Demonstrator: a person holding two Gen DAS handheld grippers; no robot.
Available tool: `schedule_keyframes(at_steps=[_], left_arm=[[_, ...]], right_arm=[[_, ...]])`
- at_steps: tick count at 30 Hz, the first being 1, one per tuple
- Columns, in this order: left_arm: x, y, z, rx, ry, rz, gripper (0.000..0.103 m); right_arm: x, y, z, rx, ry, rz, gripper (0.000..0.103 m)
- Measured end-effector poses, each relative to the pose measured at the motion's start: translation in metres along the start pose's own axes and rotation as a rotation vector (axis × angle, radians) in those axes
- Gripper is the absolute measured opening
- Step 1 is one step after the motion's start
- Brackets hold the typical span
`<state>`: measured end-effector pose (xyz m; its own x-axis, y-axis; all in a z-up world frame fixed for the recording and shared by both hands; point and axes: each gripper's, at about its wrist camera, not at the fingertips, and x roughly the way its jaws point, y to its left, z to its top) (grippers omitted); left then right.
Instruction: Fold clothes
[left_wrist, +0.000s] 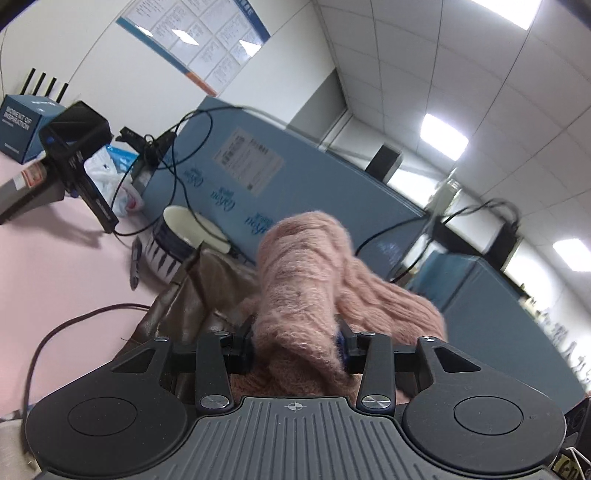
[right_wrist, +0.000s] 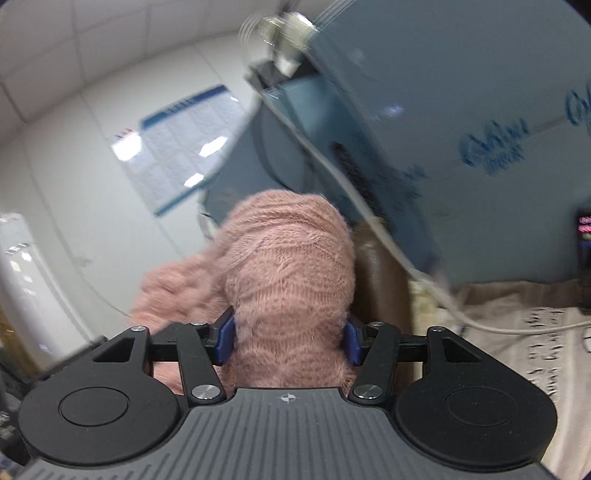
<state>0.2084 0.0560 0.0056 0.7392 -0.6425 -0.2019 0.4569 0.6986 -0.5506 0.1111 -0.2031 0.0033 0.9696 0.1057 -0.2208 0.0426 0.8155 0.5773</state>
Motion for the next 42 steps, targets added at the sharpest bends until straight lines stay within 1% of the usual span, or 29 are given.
schedule_keyframes(at_steps=[3,7,8,10,12,14,16,17,18,19,24,26,30,32,36,39,42], left_arm=[[0.021,0.003,-0.006,0.019,0.035,0.055,0.045],[0.031,-0.002,-0.016,0.113,0.018,0.099,0.050],[0.031,-0.003,-0.018,0.126,0.014,0.104,0.052],[0.027,-0.002,-0.018,0.123,0.005,0.092,0.060],[0.023,0.001,-0.017,0.093,-0.005,0.075,0.076],[0.019,0.002,-0.016,0.073,-0.025,0.077,0.085],[0.014,0.000,-0.015,0.059,-0.046,0.090,0.094],[0.011,-0.001,-0.015,0.047,-0.065,0.106,0.100],[0.006,0.000,-0.014,0.031,-0.090,0.117,0.102],[0.000,0.000,-0.012,0.014,-0.116,0.125,0.103],[-0.030,0.006,-0.006,-0.089,-0.214,0.163,0.103],[-0.045,0.003,-0.007,-0.105,-0.247,0.168,0.103],[-0.072,-0.017,-0.014,-0.035,-0.281,0.166,0.103],[-0.083,-0.030,-0.020,0.006,-0.290,0.174,0.103],[-0.100,-0.053,-0.039,0.103,-0.277,0.204,0.103],[-0.112,-0.068,-0.056,0.164,-0.259,0.212,0.103],[-0.125,-0.080,-0.075,0.222,-0.273,0.254,0.103]], right_arm=[[0.012,-0.017,-0.004,0.010,0.025,-0.024,0.054],[0.021,-0.027,-0.010,0.000,0.038,-0.038,0.054],[0.022,-0.027,-0.011,-0.009,0.041,-0.044,0.054],[0.020,-0.023,-0.012,-0.032,0.038,-0.057,0.055],[0.017,-0.018,-0.012,-0.055,0.024,-0.076,0.062],[0.013,-0.013,-0.010,-0.078,0.001,-0.098,0.073],[0.007,-0.009,-0.009,-0.083,-0.011,-0.108,0.077],[0.004,-0.008,-0.007,-0.079,-0.017,-0.112,0.080],[0.000,-0.007,-0.006,-0.075,-0.025,-0.120,0.083],[-0.004,-0.006,-0.005,-0.073,-0.033,-0.129,0.086],[-0.034,-0.002,0.000,-0.078,-0.066,-0.160,0.089],[-0.048,0.001,-0.001,-0.088,-0.079,-0.157,0.090],[-0.076,0.009,-0.004,-0.145,-0.101,-0.155,0.092],[-0.089,0.013,-0.005,-0.182,-0.112,-0.151,0.095],[-0.111,0.022,-0.013,-0.253,-0.123,-0.142,0.099],[-0.124,0.024,-0.023,-0.279,-0.128,-0.136,0.101],[-0.136,0.026,-0.036,-0.300,-0.149,-0.138,0.103]])
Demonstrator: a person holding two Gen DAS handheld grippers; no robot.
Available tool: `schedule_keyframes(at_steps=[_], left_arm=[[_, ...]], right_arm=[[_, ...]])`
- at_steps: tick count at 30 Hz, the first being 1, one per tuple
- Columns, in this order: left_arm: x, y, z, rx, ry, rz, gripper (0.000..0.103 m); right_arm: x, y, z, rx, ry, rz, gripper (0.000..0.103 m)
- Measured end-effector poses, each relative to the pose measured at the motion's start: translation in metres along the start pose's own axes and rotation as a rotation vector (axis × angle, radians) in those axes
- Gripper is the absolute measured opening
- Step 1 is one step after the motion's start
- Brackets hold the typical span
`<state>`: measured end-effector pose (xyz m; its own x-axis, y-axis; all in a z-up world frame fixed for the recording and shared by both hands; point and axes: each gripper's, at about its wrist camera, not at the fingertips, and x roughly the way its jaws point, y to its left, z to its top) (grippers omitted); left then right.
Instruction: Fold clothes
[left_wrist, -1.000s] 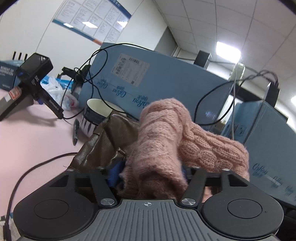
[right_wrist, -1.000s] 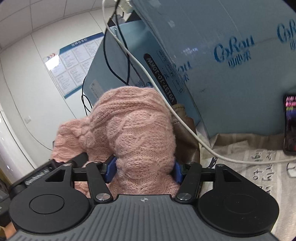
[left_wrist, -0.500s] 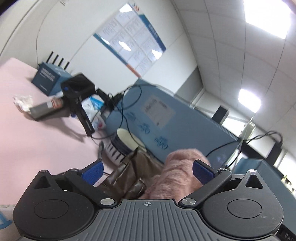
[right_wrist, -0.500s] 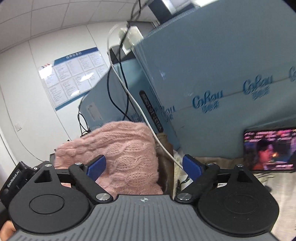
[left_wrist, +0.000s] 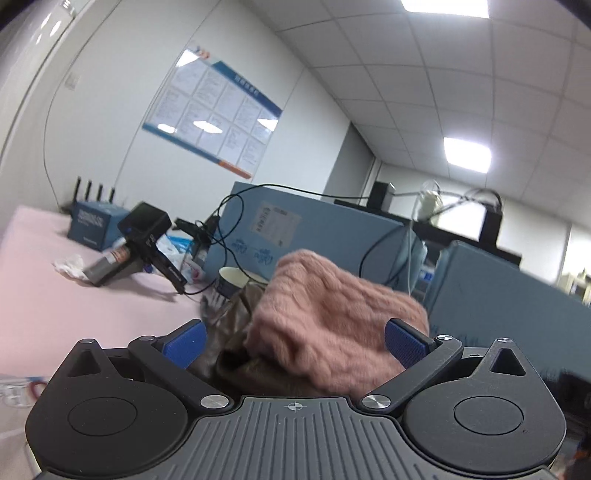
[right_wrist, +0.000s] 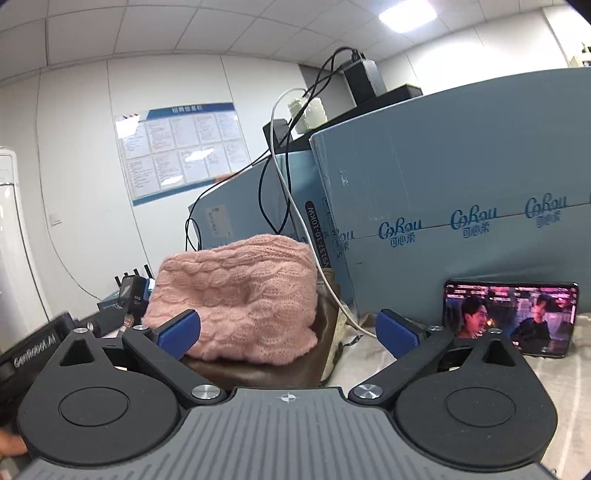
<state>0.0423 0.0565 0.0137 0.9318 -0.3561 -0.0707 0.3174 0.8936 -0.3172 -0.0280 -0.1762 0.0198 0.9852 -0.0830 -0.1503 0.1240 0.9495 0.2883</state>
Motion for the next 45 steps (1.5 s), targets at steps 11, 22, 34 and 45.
schedule_keyframes(at_steps=[11,22,34,45], left_arm=[[-0.043,-0.025,-0.030,0.130,-0.169,0.303,0.103],[-0.045,-0.049,-0.035,0.287,-0.215,0.427,0.103],[-0.042,-0.052,-0.037,0.301,-0.209,0.429,0.103],[-0.043,-0.052,-0.037,0.294,-0.210,0.425,0.103]], right_arm=[[-0.009,-0.002,-0.033,-0.052,-0.161,-0.036,0.103],[-0.007,0.001,-0.043,-0.158,-0.214,-0.020,0.103],[-0.004,0.013,-0.047,-0.229,-0.194,-0.020,0.103],[-0.003,0.018,-0.049,-0.260,-0.189,0.008,0.103]])
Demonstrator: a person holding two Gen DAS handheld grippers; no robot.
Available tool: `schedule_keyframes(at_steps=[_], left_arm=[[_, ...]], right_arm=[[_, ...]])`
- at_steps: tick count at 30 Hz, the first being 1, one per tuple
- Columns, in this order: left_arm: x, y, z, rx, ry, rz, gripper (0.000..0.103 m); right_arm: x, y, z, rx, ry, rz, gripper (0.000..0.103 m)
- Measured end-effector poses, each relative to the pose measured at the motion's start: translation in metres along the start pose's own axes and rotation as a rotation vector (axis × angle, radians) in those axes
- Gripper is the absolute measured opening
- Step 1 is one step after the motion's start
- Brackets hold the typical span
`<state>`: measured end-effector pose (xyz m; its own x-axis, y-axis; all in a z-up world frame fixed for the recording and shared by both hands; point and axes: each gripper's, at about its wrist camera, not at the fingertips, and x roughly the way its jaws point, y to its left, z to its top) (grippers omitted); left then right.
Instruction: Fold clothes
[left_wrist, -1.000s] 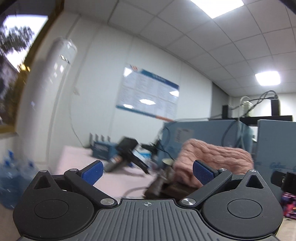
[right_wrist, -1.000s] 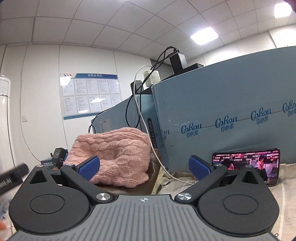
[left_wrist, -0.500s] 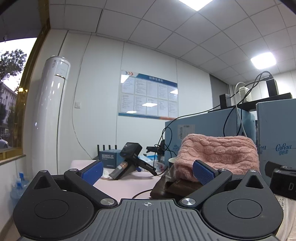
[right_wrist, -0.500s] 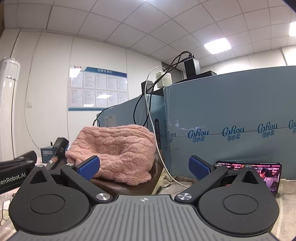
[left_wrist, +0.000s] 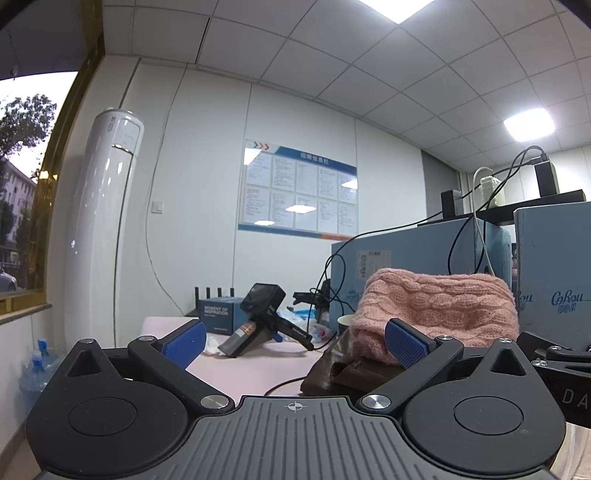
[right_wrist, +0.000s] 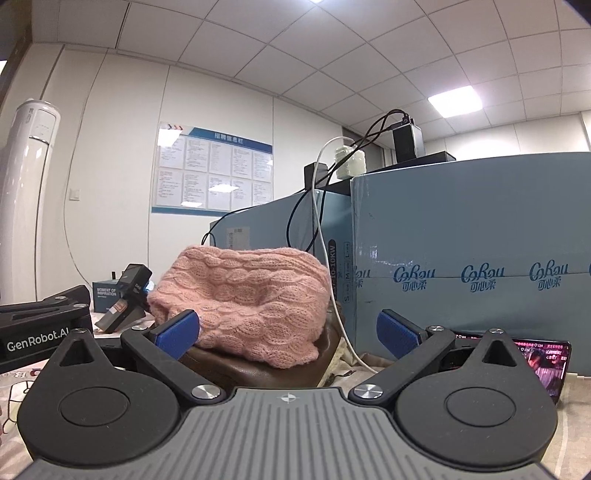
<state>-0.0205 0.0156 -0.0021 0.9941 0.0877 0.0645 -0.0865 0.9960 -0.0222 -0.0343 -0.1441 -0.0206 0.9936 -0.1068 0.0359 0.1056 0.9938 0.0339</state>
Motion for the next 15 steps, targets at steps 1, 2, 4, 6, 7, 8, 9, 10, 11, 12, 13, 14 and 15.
schedule_keyframes(at_steps=[1,2,4,6,7,8,9,10,11,12,13,14,15], left_arm=[[0.0003,0.0002,0.0000,-0.001,0.001,-0.001,0.103],[0.0004,0.0002,0.0000,-0.002,0.001,-0.002,0.103],[0.0002,0.0008,0.0002,-0.006,0.001,-0.004,0.103],[-0.0002,0.0017,0.0004,-0.011,-0.001,-0.005,0.103],[-0.0004,0.0021,0.0005,-0.013,-0.002,-0.005,0.103],[-0.0006,0.0025,0.0005,-0.015,-0.003,-0.006,0.103],[-0.0008,0.0030,0.0006,-0.018,-0.003,-0.006,0.103],[-0.0010,0.0034,0.0007,-0.020,-0.004,-0.007,0.103],[-0.0012,0.0039,0.0008,-0.023,-0.005,-0.007,0.103],[-0.0014,0.0043,0.0009,-0.025,-0.006,-0.008,0.103],[-0.0016,0.0048,0.0010,-0.028,-0.007,-0.009,0.103],[-0.0016,0.0050,0.0011,-0.029,-0.007,-0.009,0.103],[-0.0015,0.0049,0.0011,-0.028,-0.006,-0.010,0.103]], right_arm=[[0.0002,-0.0001,0.0000,0.000,0.001,0.001,0.103],[0.0003,-0.0001,-0.0001,0.001,0.001,0.002,0.103],[0.0006,0.0001,-0.0001,-0.001,0.002,0.002,0.103],[0.0007,-0.0001,-0.0001,0.000,0.003,0.003,0.103],[0.0006,-0.0002,0.0000,0.000,0.003,0.003,0.103],[0.0007,-0.0004,0.0000,0.001,0.003,0.003,0.103],[0.0005,-0.0007,0.0000,0.003,0.004,0.003,0.103],[0.0005,-0.0010,0.0000,0.005,0.003,0.002,0.103],[0.0002,-0.0015,0.0001,0.008,0.001,0.001,0.103],[0.0000,-0.0020,0.0001,0.011,0.000,0.000,0.103],[-0.0002,-0.0025,0.0001,0.014,-0.001,0.000,0.103],[0.0000,-0.0030,0.0001,0.017,-0.001,-0.001,0.103],[0.0000,-0.0033,0.0002,0.018,-0.001,-0.002,0.103]])
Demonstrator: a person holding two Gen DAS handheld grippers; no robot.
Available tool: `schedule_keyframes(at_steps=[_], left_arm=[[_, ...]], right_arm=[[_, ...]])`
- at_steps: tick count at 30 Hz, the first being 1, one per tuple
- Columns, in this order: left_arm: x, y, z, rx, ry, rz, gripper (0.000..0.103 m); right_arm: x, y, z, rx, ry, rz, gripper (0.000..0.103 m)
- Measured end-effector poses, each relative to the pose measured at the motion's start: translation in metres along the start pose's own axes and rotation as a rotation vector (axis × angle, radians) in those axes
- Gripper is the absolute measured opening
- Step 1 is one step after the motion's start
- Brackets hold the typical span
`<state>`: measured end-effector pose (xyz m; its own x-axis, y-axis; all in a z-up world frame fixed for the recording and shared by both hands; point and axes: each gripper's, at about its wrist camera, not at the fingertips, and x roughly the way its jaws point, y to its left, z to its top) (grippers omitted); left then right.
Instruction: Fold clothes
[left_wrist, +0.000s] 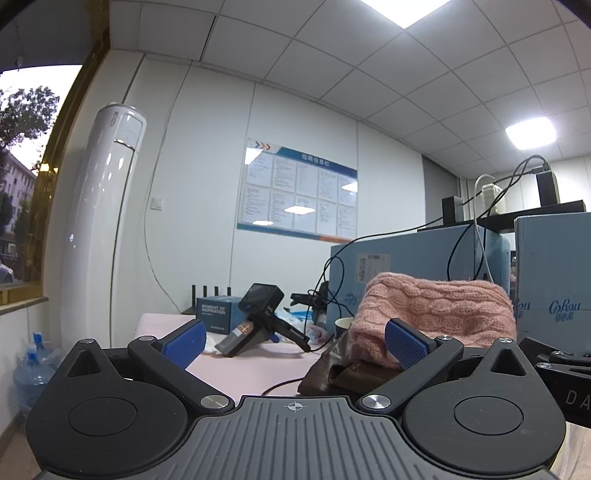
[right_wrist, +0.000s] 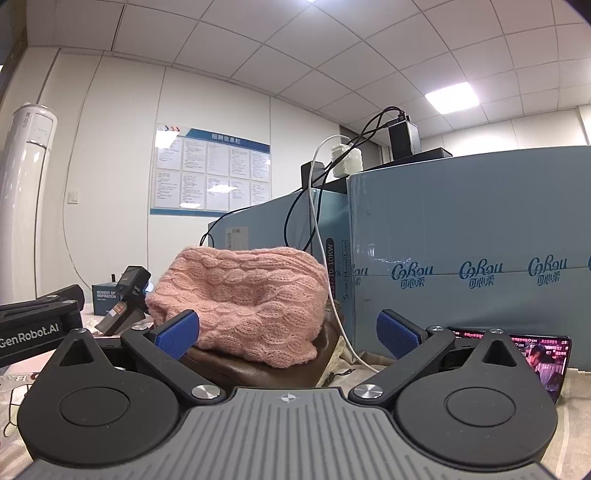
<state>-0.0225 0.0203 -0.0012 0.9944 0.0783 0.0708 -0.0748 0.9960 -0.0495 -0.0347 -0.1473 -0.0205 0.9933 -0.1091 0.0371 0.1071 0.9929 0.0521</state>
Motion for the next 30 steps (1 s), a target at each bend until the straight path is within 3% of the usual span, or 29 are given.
schedule_keyframes(at_steps=[30], left_arm=[[0.0013,0.0009,-0.0004,-0.006,0.009,-0.003,0.103]], right_arm=[[0.0016,-0.0005,-0.0010,0.004,0.014,-0.004,0.103]])
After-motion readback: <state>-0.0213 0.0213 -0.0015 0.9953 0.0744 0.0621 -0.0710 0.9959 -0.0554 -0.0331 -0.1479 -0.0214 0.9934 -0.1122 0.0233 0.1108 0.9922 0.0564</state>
